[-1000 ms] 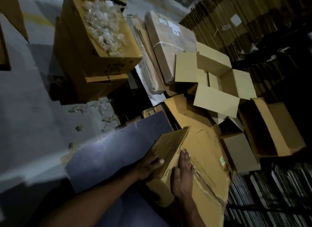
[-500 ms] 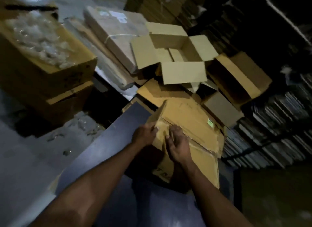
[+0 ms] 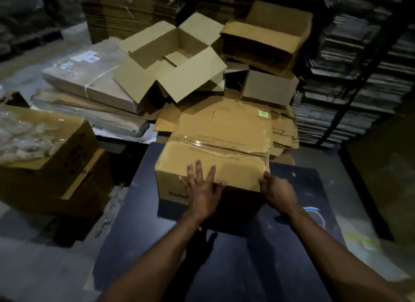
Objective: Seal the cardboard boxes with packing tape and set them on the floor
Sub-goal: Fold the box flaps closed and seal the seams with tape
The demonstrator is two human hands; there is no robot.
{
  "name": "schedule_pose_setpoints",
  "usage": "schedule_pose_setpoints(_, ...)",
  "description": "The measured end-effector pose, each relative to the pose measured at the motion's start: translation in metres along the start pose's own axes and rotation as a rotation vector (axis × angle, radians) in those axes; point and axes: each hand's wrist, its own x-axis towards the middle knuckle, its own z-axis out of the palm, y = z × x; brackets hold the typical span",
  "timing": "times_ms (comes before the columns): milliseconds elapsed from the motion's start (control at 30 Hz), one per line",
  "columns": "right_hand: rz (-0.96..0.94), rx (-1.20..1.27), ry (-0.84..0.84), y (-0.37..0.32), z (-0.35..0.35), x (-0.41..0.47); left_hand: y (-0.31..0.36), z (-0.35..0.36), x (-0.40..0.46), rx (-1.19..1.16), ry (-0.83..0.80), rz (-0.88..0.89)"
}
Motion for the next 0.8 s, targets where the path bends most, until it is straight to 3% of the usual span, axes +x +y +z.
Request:
schedule_pose_setpoints(67, -0.072, 0.004, -0.039, 0.001, 0.005, -0.007, -0.014, -0.010, 0.026, 0.093, -0.095, 0.027)
schedule_pose_setpoints(133, -0.183, 0.073, -0.082, 0.000, 0.007, -0.011, -0.029, -0.030, 0.056, 0.153, -0.120, -0.059)
schedule_pose_setpoints(200, -0.245, 0.209, -0.203, -0.012, 0.012, -0.012, -0.031, -0.052, 0.076, 0.144, -0.081, -0.164)
schedule_pose_setpoints(267, -0.150, 0.501, -0.382, -0.023, 0.017, -0.011, 0.001, -0.066, 0.072, 0.044, -0.069, -0.165)
schedule_pose_setpoints(300, -0.141, 0.640, -0.361, -0.024, 0.020, -0.009, 0.021, -0.065, 0.064, -0.016, -0.072, -0.153)
schedule_pose_setpoints(333, -0.208, 0.660, -0.236, -0.021, 0.018, -0.007, 0.040, -0.060, 0.053, -0.095, -0.086, -0.159)
schedule_pose_setpoints(400, -0.253, 0.461, 0.015, -0.002, 0.003, -0.002, 0.063, -0.043, 0.026, -0.243, -0.129, -0.228)
schedule_pose_setpoints(467, -0.214, 0.246, 0.258, 0.035, -0.008, 0.011, 0.063, -0.018, 0.000, -0.176, -0.137, -0.215)
schedule_pose_setpoints(500, -0.165, 0.173, 0.275, 0.053, -0.009, 0.017, 0.059, -0.007, -0.010, -0.128, -0.113, -0.184)
schedule_pose_setpoints(633, -0.121, 0.180, -0.057, 0.095, 0.008, 0.036, 0.050, 0.003, -0.010, -0.101, -0.009, -0.149)
schedule_pose_setpoints(800, -0.182, 0.257, -0.064, 0.092, 0.010, 0.073, 0.053, -0.006, 0.026, 0.208, 0.006, -0.109)
